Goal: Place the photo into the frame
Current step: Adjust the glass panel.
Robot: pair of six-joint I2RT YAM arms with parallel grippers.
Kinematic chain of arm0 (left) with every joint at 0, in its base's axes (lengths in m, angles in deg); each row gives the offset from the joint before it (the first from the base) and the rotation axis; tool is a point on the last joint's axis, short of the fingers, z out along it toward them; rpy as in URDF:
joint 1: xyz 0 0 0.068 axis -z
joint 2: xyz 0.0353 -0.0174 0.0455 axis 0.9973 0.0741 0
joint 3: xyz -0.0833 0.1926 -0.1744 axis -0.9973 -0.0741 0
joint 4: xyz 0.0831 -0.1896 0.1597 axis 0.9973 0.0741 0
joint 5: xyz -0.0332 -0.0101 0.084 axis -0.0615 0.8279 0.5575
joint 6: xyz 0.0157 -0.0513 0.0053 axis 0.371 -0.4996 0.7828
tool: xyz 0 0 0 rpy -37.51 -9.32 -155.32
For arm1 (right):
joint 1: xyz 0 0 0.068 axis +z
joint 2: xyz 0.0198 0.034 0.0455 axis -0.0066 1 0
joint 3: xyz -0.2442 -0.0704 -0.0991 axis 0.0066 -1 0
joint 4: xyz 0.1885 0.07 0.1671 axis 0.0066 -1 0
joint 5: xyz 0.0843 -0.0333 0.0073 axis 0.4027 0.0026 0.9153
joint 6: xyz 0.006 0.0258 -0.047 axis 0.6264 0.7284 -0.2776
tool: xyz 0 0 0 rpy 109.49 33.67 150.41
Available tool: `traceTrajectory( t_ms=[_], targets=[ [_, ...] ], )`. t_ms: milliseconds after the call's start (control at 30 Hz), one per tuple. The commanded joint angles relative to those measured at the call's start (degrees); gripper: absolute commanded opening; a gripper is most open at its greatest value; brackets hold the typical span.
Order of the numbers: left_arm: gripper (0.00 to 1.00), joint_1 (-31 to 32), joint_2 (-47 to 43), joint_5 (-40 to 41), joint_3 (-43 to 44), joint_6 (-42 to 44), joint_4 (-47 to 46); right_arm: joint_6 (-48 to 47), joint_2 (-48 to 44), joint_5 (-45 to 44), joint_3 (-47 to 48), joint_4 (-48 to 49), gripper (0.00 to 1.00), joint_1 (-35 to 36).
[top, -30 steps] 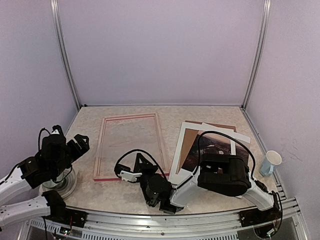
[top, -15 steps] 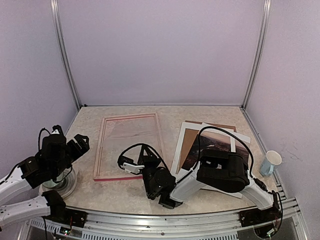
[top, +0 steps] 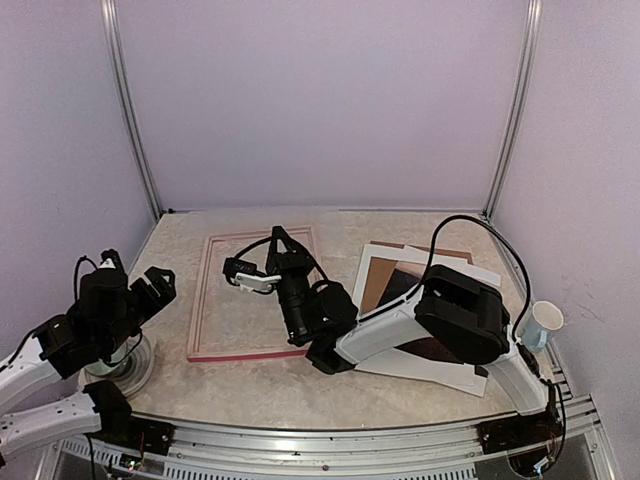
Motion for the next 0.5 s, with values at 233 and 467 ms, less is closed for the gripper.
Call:
traceTrajectory(
  t_ms=[233, 467],
  targets=[
    [0.99, -0.80, -3.15, 0.74, -1.13, -0.37, 1.16, 16.47, 6.83, 2.88, -12.78, -4.15, 0.00, 0.47],
    [0.99, -0.80, -3.17, 0.12, -1.51, -0.83, 1.26, 18.23, 11.25, 2.87, -9.35, -8.60, 0.00, -0.18]
  ],
)
